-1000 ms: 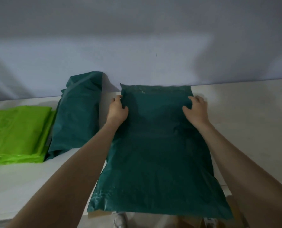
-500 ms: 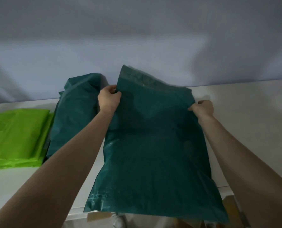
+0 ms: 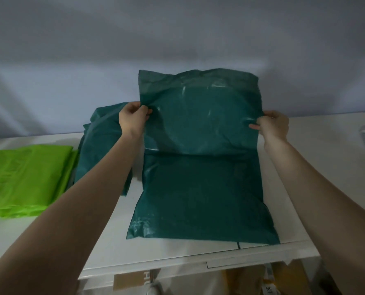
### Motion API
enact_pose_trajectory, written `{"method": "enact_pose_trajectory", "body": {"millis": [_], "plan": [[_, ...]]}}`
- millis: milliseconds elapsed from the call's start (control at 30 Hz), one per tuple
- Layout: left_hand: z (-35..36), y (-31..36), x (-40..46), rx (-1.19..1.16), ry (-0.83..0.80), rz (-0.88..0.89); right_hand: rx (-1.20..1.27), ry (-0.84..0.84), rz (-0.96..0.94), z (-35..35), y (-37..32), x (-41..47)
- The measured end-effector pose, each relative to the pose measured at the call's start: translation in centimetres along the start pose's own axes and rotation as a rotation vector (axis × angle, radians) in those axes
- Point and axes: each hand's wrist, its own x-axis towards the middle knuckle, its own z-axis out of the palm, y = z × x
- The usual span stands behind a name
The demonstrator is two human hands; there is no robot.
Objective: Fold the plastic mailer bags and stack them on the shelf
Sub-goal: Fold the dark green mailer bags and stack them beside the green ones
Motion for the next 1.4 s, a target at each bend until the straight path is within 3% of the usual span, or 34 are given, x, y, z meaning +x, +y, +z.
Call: {"method": "enact_pose_trajectory", "body": {"millis": [133, 300, 467, 633, 900, 1200, 1400], "plan": [[-1.2, 0.8, -1.8, -0.165, -0.057, -0.083, 0.204, -0.099, 0.131, -1.3, -0.4, -2.1], [-3.3, 0.5, -4.8, -0.212, -0.151, -0.149, 0.211, -0.195, 0.172, -3.9, 1.1, -3.7], [-5.8, -0.9, -7.8, 0.089, -0.222, -0.147, 0.218, -0.234, 0.275, -6.4, 2.6, -5.6], [-6.8, -2.0, -9.9, 0.377, -0.247, -0.086, 0.02, -0.357, 0.259, -8.1, 4.4, -7.7], [-7.2, -3.4, -13.6, 0.888, -0.263, 0.042, -0.231, -0.333, 0.25, -9.3, 7.4, -11.2], [-8.5, -3.8, -15.7, 0.892, -0.132, 0.34, -0.277, -0.206, 0.035, -10.3, 7.9, -12.8], [-9.5, -5.4, -17.0, 0.894, -0.179, 0.402, -0.259, -0.202, 0.092, -10.6, 10.1, -14.2]]}}
